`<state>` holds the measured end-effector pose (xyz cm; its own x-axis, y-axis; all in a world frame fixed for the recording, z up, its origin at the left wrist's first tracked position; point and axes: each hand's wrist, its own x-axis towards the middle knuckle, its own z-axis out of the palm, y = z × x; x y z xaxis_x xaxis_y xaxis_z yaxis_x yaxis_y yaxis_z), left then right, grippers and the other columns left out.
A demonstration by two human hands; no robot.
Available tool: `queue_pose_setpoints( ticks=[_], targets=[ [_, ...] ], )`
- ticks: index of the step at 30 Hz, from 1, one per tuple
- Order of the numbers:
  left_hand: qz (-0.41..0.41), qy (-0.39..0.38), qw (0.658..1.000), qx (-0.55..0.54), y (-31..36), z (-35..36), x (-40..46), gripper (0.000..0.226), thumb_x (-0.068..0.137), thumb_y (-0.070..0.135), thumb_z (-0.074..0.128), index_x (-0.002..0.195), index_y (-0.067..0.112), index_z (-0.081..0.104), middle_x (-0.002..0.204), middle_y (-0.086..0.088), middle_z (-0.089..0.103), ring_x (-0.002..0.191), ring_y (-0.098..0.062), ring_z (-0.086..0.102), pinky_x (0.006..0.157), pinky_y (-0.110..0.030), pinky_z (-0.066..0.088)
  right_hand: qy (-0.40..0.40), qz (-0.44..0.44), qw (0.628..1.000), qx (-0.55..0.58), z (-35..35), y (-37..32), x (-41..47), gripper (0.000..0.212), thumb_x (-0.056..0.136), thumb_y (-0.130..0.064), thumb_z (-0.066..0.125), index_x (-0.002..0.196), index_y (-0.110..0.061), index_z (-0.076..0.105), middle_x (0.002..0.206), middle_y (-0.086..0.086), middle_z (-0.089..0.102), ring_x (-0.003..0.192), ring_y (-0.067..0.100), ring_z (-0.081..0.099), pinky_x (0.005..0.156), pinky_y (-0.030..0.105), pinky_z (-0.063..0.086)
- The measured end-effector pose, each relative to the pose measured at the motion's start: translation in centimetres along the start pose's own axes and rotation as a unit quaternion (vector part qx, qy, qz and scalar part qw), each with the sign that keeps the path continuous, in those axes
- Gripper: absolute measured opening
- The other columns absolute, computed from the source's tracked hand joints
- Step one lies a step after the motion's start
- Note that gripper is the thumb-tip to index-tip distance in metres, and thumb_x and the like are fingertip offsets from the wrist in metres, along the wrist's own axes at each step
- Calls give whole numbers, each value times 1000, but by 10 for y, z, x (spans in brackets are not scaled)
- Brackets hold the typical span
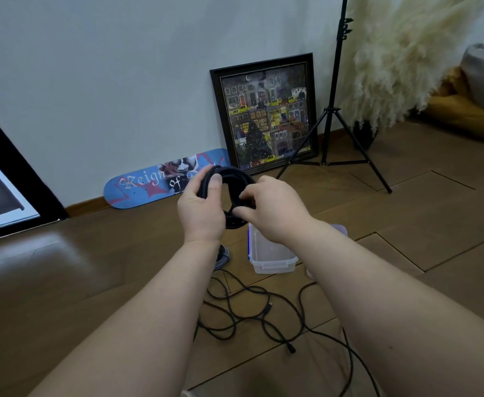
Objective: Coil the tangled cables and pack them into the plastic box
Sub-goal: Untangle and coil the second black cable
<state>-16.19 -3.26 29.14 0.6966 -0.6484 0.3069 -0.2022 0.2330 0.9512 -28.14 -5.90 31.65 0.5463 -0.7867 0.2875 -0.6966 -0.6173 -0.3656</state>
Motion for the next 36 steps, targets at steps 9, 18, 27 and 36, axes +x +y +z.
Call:
queue_pose_setpoints(
  ticks=[9, 18, 27, 36],
  targets=[
    [54, -18, 997, 47, -3, 2, -1, 28, 96, 21, 61, 123, 19, 66, 112, 9, 66, 103, -3, 59, 90, -9, 43, 49, 25, 997, 44, -11, -3, 1, 25, 96, -28, 52, 97, -15, 73, 90, 5, 69, 86, 25, 63, 72, 32, 50],
    [-24, 4, 995, -93, 13, -6, 8, 32, 92, 29, 67, 122, 18, 62, 92, 13, 68, 77, -4, 63, 75, -25, 54, 84, 169, 863, 469, -16, 19, -10, 20, 97, -24, 57, 82, -18, 69, 84, 3, 68, 81, 18, 64, 71, 41, 56],
    [-113, -113, 966, -202, 22, 2, -8, 5, 92, 15, 64, 96, 12, 65, 68, 1, 51, 54, -11, 48, 60, -29, 44, 46, 213, 702, 679, -14, 22, -9, 17, 103, -22, 45, 102, -9, 55, 104, 15, 64, 90, 34, 63, 90, 55, 49],
    [-60, -250, 966, 20, 10, -7, -7, 21, 88, 12, 70, 108, 15, 64, 94, 0, 67, 96, -24, 64, 95, -43, 53, 119, 226, 726, 638, -17, 38, -7, 14, 99, -19, 55, 90, -10, 60, 86, 10, 66, 83, 26, 62, 80, 45, 50]
  ],
)
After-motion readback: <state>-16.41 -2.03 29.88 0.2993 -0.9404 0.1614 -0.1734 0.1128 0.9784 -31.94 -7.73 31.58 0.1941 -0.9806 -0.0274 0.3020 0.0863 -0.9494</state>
